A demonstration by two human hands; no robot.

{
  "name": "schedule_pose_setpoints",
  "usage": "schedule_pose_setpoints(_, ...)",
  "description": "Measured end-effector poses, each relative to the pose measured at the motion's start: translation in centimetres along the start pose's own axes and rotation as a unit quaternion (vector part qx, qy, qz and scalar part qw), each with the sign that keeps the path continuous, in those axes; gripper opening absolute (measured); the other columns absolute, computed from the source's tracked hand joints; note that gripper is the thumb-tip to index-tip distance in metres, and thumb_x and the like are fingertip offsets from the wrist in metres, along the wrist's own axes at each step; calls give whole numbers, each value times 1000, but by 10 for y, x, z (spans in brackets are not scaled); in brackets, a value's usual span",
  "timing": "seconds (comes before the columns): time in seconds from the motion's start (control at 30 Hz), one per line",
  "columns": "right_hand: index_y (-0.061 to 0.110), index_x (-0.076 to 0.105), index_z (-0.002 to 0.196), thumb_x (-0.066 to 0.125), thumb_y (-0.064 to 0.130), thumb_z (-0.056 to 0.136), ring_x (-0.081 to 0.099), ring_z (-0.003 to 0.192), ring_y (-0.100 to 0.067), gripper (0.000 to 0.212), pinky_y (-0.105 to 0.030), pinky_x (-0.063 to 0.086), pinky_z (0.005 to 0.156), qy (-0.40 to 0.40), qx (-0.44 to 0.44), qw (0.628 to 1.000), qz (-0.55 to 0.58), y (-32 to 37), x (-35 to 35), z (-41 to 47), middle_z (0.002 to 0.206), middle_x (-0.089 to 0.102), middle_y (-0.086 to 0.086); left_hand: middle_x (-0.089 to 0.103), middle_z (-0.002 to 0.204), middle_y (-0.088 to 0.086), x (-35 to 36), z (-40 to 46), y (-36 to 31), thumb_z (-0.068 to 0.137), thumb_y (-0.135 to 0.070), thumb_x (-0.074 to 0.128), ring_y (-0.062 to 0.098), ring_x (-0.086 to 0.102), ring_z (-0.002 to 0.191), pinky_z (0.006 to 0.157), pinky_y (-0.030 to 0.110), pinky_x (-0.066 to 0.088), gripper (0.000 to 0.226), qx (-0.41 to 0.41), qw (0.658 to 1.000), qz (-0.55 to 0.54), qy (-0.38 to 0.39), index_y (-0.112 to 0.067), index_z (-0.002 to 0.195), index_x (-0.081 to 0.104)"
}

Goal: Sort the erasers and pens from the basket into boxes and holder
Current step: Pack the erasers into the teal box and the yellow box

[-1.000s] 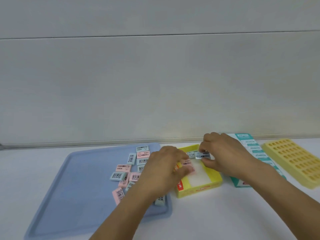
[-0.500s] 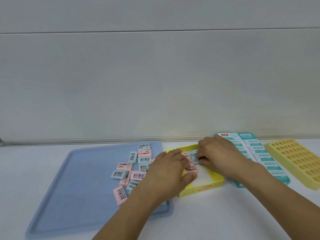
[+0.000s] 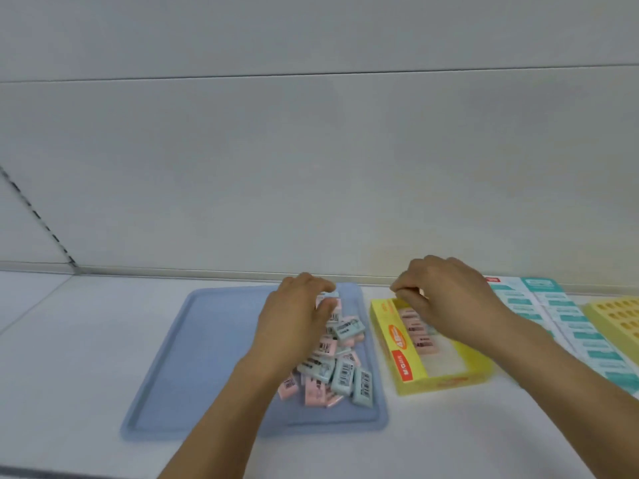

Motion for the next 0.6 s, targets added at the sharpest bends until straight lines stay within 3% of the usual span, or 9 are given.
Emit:
schedule_pose_setpoints(0.1, 25, 71, 101, 48, 24, 96, 56, 100, -19, 24, -32, 45, 76, 12, -16, 997, 76, 29, 12, 41, 102, 65, 4, 65, 108, -2, -6, 13, 33, 94, -42, 54, 20, 59, 103, 86, 36, 50, 29, -133, 987, 80, 45, -19, 107, 68)
schedule_pose_setpoints(0.2, 18, 73, 93, 53, 16, 89, 61, 96, -24, 20, -35, 51, 77, 70, -9, 992, 104, 54, 35, 78, 99, 70, -2, 61, 88, 1, -1, 21, 36, 85, -48, 65, 24, 62, 89, 68, 30, 46, 33, -168, 978, 92, 82, -15, 80, 61)
schedule_pose_setpoints(0.43, 14, 57, 101, 63, 19, 88, 59, 97, -27, 15, -31, 41, 69, 132, -22, 991, 11, 85, 59, 107, 107, 62, -8, 64, 100, 1, 6, 25, 45, 84, -35, 69, 24, 61, 94, 76, 33, 48, 23, -187, 977, -34, 100, -23, 93, 51)
schedule_pose_setpoints(0.53, 17, 54, 96, 64, 22, 86, 59, 97, -26, 15, -31, 40, 68, 144, -28, 989, 24, 88, 58, 108, 105, 62, -6, 59, 92, -3, 2, 20, 53, 93, -29, 59, 22, 63, 88, 75, 35, 53, 16, -187, 975, -109, 40, -24, 103, 49)
schedule_pose_setpoints(0.6, 20, 50, 86, 65, 23, 83, 59, 91, -25, 16, -31, 40, 66, 144, -12, 988, 53, 83, 58, 106, 98, 60, -4, 58, 90, -2, -5, 16, 53, 97, -22, 52, 19, 67, 79, 70, 32, 55, 11, -205, 952, -228, -14, -17, 107, 54)
Point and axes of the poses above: each hand's wrist, its own z-axis towards the middle knuckle, its own x-axis out of the palm, y = z × x, the point moved 4 cm from there along z, towards the middle knuckle
